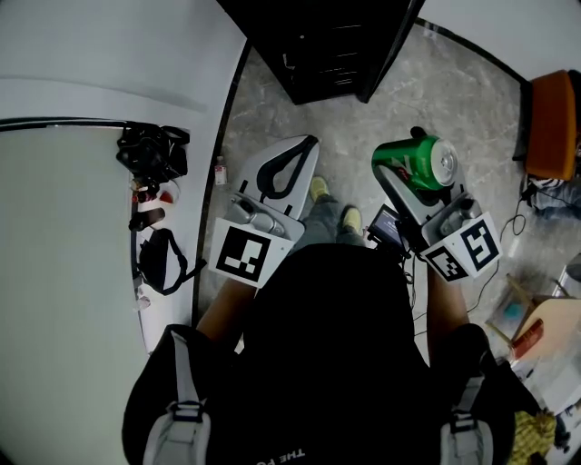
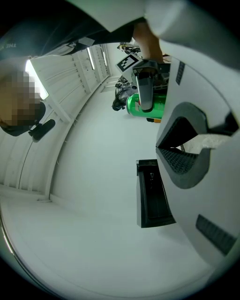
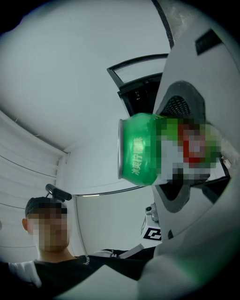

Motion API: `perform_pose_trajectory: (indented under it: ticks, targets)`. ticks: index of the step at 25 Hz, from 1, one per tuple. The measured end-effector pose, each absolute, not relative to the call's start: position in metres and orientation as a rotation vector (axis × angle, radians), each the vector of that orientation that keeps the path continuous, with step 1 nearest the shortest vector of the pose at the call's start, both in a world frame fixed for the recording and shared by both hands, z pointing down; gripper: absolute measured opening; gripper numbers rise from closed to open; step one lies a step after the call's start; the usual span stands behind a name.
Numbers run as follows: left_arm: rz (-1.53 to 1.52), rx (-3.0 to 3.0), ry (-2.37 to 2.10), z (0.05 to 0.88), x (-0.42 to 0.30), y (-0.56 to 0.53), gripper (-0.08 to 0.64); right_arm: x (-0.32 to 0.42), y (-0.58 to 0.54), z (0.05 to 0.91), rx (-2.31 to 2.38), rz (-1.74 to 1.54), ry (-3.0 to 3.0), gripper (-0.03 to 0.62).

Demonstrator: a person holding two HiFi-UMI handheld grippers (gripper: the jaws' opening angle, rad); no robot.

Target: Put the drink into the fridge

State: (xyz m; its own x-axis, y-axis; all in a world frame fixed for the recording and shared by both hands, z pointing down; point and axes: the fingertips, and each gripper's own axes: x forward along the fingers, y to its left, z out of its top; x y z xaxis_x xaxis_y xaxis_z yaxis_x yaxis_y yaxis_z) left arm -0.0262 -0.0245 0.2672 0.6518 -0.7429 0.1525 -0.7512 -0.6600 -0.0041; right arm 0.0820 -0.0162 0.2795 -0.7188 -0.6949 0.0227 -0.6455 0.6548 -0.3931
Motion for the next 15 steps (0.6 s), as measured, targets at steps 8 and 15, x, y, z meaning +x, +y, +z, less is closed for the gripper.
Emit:
perform_pose_trajectory:
  ticks: [8,15]
  targets:
    - [0.192,2.79,-1.235,0.279,-0.051,-0.072,0.011,0.056,-0.062,0.282,-1.159,-0.558,2.753,0.341]
    - [0.163,2.783,-1.245,0.277,-0.071,-0.103,0.011,0.041,-0.093,0.286,-1.178,-0.571,2.752,0.341]
